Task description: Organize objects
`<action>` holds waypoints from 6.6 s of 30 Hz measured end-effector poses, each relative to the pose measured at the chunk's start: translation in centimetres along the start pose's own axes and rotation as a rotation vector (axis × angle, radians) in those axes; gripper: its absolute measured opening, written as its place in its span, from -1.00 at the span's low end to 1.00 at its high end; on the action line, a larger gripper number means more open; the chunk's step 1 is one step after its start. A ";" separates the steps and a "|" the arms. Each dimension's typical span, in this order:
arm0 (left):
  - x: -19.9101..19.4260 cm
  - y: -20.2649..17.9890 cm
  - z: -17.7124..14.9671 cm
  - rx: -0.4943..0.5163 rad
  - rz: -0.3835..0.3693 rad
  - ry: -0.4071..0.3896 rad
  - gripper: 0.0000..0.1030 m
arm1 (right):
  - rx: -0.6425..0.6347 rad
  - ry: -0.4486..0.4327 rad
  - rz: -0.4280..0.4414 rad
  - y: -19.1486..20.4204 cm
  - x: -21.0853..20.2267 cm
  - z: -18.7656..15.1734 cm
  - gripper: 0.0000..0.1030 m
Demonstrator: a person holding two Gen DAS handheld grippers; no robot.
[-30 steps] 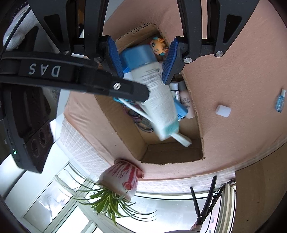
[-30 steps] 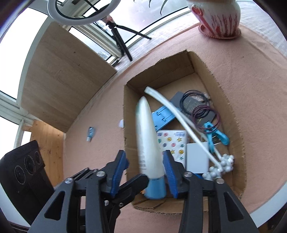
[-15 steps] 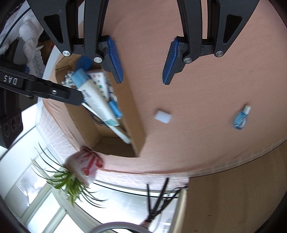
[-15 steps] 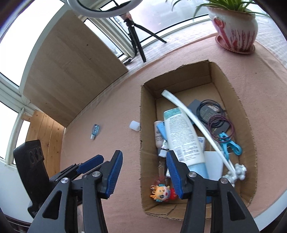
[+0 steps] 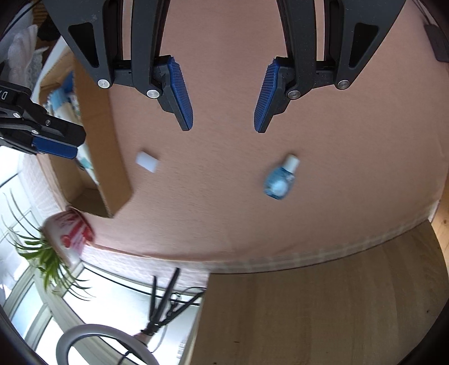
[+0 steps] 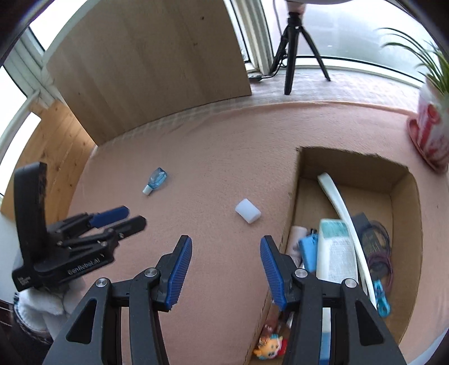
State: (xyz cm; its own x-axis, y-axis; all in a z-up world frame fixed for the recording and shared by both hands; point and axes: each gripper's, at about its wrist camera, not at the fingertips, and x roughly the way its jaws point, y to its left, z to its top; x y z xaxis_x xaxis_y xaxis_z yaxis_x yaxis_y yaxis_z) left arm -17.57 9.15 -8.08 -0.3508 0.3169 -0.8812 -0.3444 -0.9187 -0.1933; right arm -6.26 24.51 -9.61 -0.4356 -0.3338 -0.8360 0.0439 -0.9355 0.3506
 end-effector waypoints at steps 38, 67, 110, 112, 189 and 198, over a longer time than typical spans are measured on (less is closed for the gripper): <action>7.4 5.1 6.3 0.014 0.055 0.093 -0.05 | -0.501 0.435 -0.283 3.6 12.8 4.8 -0.55; 5.7 3.9 2.5 0.051 0.002 0.076 -0.38 | -0.128 0.244 0.017 -0.1 3.9 3.0 -0.89; 4.1 -20.4 4.8 0.278 -0.178 -0.025 0.01 | 0.202 -0.072 -0.010 -9.8 -10.0 -6.7 -0.45; 3.9 -20.1 4.8 0.273 -0.170 -0.026 0.02 | 0.210 -0.085 -0.011 -9.9 -10.1 -6.7 -0.29; -14.5 6.0 -12.8 -0.114 0.183 -0.190 0.60 | -0.045 -0.174 -0.041 12.7 -6.2 -8.1 0.09; -14.2 6.1 -12.6 -0.116 0.183 -0.185 0.60 | -0.040 -0.166 -0.039 12.8 -5.8 -7.9 0.09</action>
State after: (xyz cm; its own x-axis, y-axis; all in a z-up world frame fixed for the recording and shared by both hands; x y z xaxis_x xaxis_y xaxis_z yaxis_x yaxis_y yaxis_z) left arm -3.70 -3.95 -2.23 -0.5548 0.1706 -0.8143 -0.1620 -0.9822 -0.0955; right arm 3.93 13.56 -3.63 -0.5798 -0.2763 -0.7665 0.0584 -0.9524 0.2991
